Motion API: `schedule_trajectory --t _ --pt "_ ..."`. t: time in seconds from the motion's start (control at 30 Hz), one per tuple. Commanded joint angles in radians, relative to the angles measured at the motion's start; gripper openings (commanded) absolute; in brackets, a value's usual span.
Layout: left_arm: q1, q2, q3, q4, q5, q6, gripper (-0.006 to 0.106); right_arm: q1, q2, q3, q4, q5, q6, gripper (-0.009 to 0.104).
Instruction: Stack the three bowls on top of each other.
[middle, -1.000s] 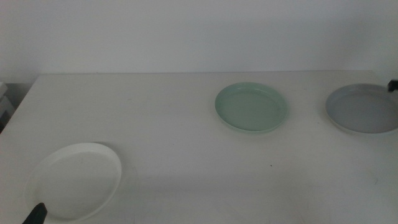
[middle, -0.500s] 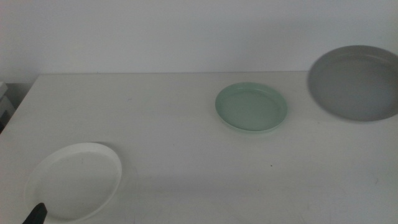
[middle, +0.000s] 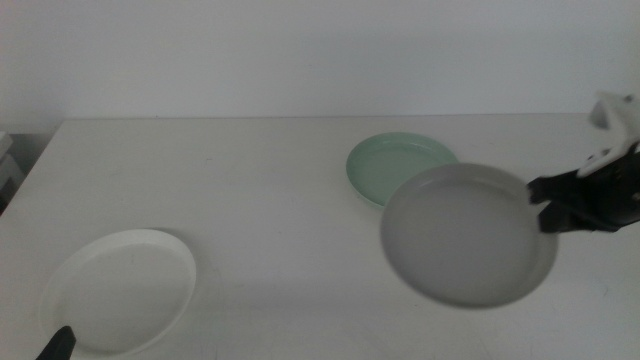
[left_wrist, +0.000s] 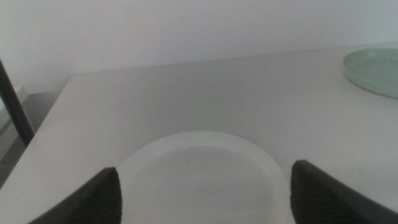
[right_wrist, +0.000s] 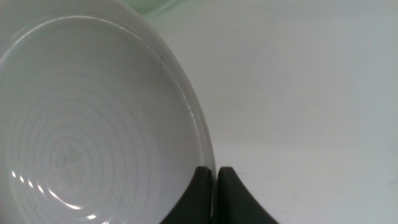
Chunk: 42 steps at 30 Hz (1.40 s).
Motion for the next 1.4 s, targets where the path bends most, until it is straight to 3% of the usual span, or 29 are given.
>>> schedule_trajectory --t 0.0,0.43,0.97,1.1,1.37 --pt "-0.001 -0.013 -0.004 -0.018 -0.076 -0.007 0.094 0.035 -0.026 -0.004 0.017 -0.07 -0.009 -0.001" --pt "-0.001 -0.013 -0.004 -0.018 -0.076 -0.007 0.094 0.271 0.157 0.012 0.09 -0.241 -0.013 -0.001" --pt "-0.001 -0.013 -0.004 -0.018 -0.076 -0.007 0.094 0.292 0.297 0.012 0.193 -0.333 -0.122 0.0" --pt "-0.001 -0.013 -0.004 -0.018 -0.076 -0.007 0.094 0.292 0.297 0.012 0.193 -0.334 -0.125 0.012" --pt "-0.001 -0.013 -0.004 -0.018 -0.076 -0.007 0.094 0.292 0.292 -0.013 0.192 -0.305 -0.132 0.051"
